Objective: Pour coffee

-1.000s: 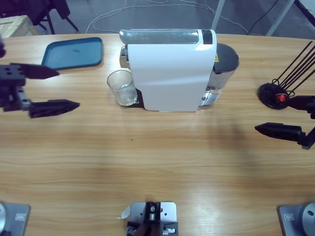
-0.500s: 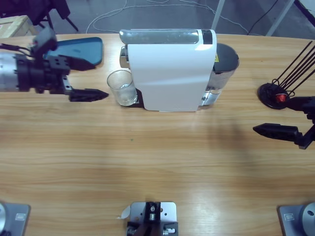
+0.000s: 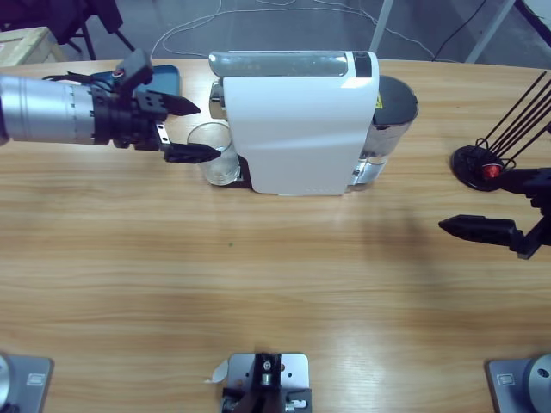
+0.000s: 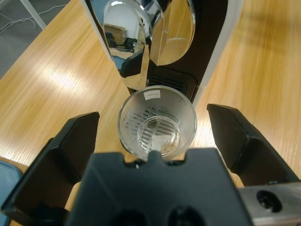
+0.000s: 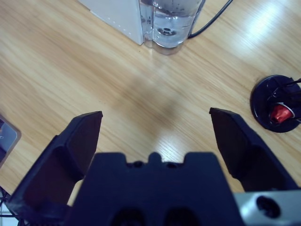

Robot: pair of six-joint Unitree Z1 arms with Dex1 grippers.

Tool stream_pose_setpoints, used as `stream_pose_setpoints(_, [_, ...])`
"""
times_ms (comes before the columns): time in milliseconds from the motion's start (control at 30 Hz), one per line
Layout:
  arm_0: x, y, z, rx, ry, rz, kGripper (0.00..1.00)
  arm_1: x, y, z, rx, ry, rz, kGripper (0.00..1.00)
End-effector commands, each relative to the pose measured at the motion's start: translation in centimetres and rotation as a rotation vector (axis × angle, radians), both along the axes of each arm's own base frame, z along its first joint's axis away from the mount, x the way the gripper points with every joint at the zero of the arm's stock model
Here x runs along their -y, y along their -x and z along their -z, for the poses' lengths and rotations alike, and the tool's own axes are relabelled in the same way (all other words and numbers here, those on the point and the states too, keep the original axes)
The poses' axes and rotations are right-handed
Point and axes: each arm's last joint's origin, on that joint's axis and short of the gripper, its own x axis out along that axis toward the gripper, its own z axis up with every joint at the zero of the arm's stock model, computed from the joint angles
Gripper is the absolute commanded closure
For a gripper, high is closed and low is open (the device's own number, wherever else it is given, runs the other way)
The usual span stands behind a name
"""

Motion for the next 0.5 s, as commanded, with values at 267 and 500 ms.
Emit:
stream_pose_setpoints(267, [0.6, -0.7, 3.1, -0.087, -0.019, 0.03, 0.0, -0.6, -0.4, 1.4, -0.057, 0.033, -0.016, 0.0])
stream_pose_setpoints(500, [0.8, -1.1, 3.5, -0.092, -0.02, 0.032, 0.0, -0.7, -0.5, 1.6, -0.066, 0.035, -0.02, 0.0])
